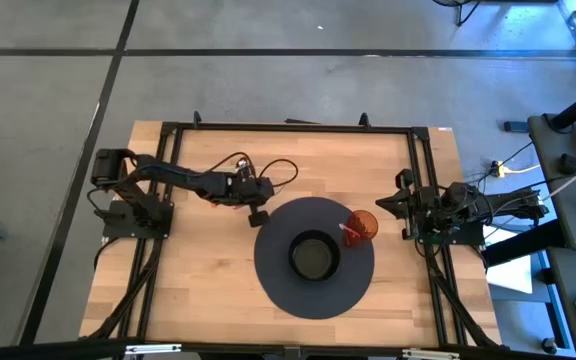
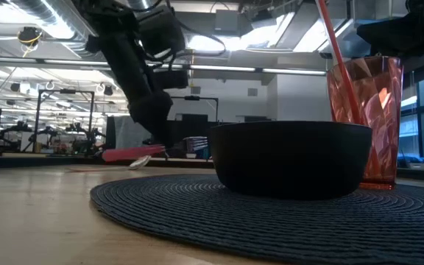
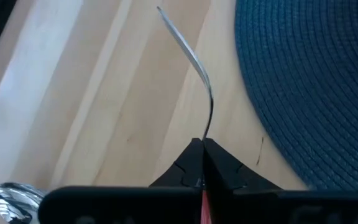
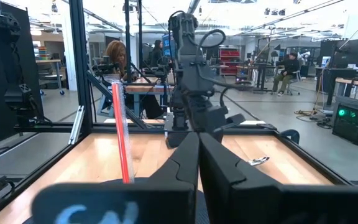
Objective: Pick & Place Utensil
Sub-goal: Put the pink fork into the black bowl on the blue mat
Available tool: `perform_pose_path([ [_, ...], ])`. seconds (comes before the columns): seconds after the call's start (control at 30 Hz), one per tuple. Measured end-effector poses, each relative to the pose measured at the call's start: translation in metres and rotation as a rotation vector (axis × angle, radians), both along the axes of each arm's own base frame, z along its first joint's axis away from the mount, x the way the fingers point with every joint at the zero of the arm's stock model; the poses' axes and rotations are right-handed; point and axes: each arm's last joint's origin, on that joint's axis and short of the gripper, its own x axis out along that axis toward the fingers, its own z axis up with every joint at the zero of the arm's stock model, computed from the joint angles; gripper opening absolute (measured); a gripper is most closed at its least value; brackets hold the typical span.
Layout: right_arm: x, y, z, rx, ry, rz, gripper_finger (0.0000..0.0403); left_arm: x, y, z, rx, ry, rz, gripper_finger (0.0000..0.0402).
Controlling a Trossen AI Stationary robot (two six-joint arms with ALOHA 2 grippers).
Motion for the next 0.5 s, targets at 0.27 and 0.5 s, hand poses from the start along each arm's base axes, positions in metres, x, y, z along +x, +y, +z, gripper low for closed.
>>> perform_pose_path([
  [0.27,0.000,0.000,0.000,0.000,0.000,0.000,0.0014,0.001,-0.015,0.003,0.056,0.000,-0.038,0.0000],
  [0.5,0.000,0.000,0.000,0.000,0.000,0.000,0.0014,0.008,-0.046,0.019,0.251,0.028,-0.136,0.0001],
])
